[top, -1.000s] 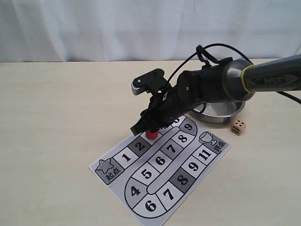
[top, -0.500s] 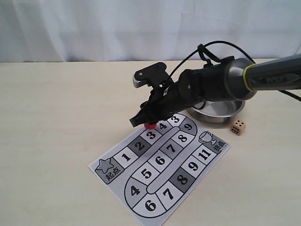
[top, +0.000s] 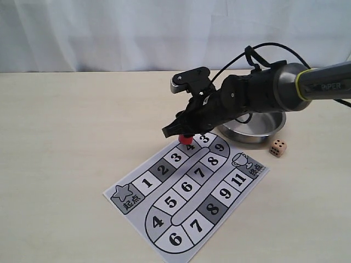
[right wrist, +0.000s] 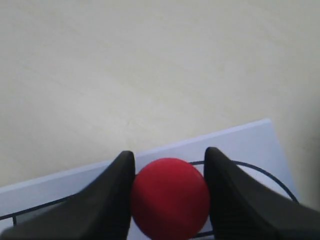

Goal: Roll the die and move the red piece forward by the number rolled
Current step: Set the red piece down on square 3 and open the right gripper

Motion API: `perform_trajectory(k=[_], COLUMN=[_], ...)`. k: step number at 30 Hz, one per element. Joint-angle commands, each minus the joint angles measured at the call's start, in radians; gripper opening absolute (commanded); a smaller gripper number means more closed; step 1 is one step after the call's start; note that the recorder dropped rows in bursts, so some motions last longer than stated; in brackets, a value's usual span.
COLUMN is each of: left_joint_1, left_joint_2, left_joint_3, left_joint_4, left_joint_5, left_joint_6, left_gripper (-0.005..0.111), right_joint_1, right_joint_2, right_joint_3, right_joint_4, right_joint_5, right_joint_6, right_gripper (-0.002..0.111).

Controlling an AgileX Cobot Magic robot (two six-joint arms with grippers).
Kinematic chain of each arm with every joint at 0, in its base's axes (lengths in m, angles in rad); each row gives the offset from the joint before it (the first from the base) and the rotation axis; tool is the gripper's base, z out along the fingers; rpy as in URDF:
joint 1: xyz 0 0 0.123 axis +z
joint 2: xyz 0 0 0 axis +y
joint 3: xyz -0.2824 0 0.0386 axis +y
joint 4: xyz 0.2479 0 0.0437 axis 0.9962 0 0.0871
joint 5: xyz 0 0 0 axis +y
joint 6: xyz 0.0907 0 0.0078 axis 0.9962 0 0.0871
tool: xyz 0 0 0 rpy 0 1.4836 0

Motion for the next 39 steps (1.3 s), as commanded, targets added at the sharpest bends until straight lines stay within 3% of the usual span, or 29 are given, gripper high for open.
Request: perform_trajectory(k=[1, 7, 18, 22, 29, 39], left_joint_1=[0.000, 0.000, 0.000, 0.000, 0.000, 0.000], left_joint_2=[-0.001, -0.001, -0.001, -0.001, -0.001, -0.001], left_joint_3=[-0.005, -0.005, -0.005, -0.005, -0.005, -0.005], left_joint_4=[-0.001, -0.001, -0.001, -0.001, -0.001, -0.001], left_joint_5=[-0.013, -0.013, -0.013, -0.012, -0.012, -0.012], left_joint_6=[-0.002, -0.002, -0.002, -0.002, -0.002, -0.002], left_gripper=[0.000, 0.000, 0.000, 0.000, 0.000, 0.000], right_joint_1=[-0.001, -0.001, -0.001, -0.001, -0.001, -0.001], right_joint_2=[-0.001, 0.051, 0.010, 0.002, -0.021, -0.214], right_joint_3=[0.027, 0.029, 0.027, 0.011, -0.001, -0.001], right_joint_4=[-0.007, -0.007, -0.007, -0.002, -0.002, -0.013], right_joint_5=[-0.007, -0.003, 0.019, 0.015, 0.024, 0.180], right_joint_6=[-0.006, -0.008, -0.005, 0.001, 0.003, 0.052], right_gripper=[0.004, 0.006, 0.060, 0.071, 0.072, 0.072])
